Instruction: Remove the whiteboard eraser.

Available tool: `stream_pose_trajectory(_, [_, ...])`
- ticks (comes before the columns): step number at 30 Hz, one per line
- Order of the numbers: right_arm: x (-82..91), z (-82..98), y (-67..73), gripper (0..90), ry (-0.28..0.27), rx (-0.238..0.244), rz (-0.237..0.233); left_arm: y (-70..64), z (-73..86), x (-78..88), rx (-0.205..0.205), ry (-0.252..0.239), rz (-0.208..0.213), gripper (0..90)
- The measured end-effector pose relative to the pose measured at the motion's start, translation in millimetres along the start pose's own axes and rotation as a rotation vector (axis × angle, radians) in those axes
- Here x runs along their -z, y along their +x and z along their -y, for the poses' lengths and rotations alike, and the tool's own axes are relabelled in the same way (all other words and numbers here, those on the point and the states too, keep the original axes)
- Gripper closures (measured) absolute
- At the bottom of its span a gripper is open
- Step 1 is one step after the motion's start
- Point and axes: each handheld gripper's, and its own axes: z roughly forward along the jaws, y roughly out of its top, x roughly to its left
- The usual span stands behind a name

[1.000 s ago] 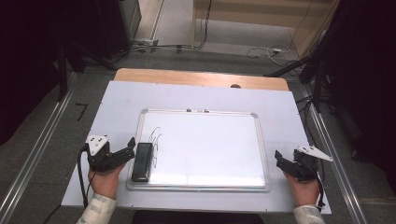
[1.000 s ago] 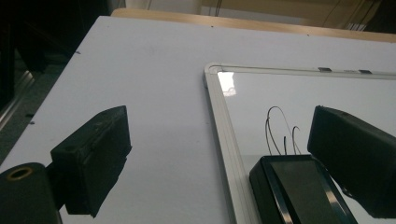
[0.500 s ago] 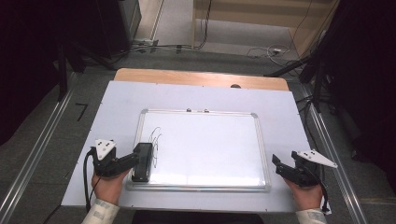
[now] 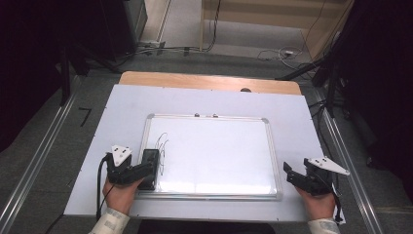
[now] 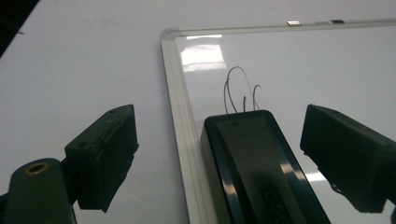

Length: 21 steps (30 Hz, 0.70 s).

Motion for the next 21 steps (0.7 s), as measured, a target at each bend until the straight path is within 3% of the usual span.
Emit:
stream_pose_trajectory(6, [0.0, 0.1, 0.3, 21.8, 0.0, 0.004, 0.001, -5.9, 0.6, -6.6, 0.001, 0.038, 0.016, 14.0])
stream_pose_trajectory(21, [-0.2, 0.2, 2.0, 21.8, 0.002, 0.003, 0.012, -17.5, 3.4, -15.5, -0.005, 0.088, 0.003, 23.2])
